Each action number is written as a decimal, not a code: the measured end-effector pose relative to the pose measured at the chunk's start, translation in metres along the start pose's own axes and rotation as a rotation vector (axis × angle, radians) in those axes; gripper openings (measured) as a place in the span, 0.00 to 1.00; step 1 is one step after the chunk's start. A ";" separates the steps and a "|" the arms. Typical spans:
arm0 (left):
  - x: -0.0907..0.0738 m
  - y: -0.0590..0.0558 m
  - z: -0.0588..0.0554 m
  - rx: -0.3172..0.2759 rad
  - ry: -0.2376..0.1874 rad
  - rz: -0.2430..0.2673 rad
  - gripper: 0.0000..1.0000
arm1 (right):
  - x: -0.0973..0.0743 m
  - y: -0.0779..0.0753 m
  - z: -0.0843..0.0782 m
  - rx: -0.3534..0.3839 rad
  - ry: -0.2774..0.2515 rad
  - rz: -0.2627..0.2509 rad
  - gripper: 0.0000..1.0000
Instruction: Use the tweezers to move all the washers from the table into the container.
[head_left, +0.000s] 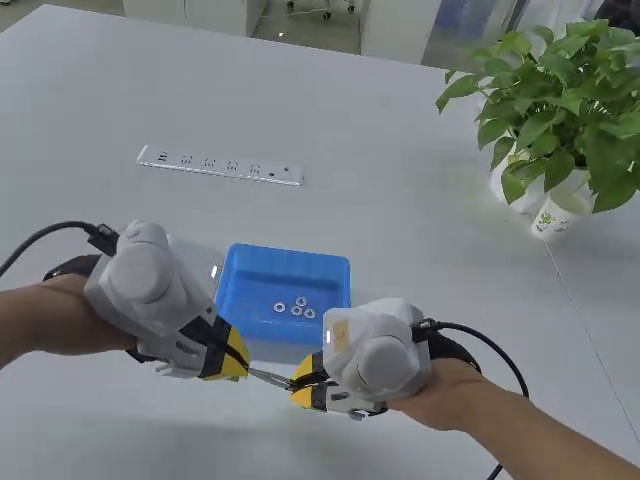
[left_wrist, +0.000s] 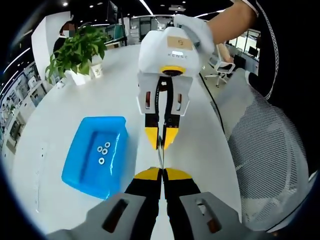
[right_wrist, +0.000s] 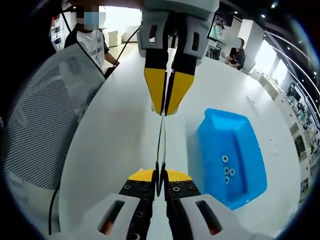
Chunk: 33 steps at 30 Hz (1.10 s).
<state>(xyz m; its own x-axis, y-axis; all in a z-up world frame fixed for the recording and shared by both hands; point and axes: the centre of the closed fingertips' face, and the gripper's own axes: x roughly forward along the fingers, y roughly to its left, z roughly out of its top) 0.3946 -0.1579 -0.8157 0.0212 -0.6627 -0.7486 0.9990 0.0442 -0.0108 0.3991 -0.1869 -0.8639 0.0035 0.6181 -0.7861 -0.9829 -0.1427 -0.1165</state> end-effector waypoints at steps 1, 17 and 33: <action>0.002 0.000 -0.002 -0.003 0.004 0.000 0.05 | 0.002 0.001 -0.001 0.002 0.000 0.001 0.08; 0.030 -0.010 -0.038 -0.026 0.091 -0.035 0.05 | 0.017 0.017 -0.015 0.018 0.036 0.056 0.10; 0.040 0.001 -0.055 -0.070 0.130 -0.033 0.05 | 0.021 0.003 -0.017 0.049 0.042 0.060 0.12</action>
<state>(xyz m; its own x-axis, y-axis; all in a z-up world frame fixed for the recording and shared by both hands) 0.3944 -0.1438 -0.8821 -0.0218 -0.5622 -0.8267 0.9936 0.0792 -0.0800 0.3991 -0.1874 -0.8915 -0.0490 0.5768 -0.8154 -0.9894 -0.1400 -0.0395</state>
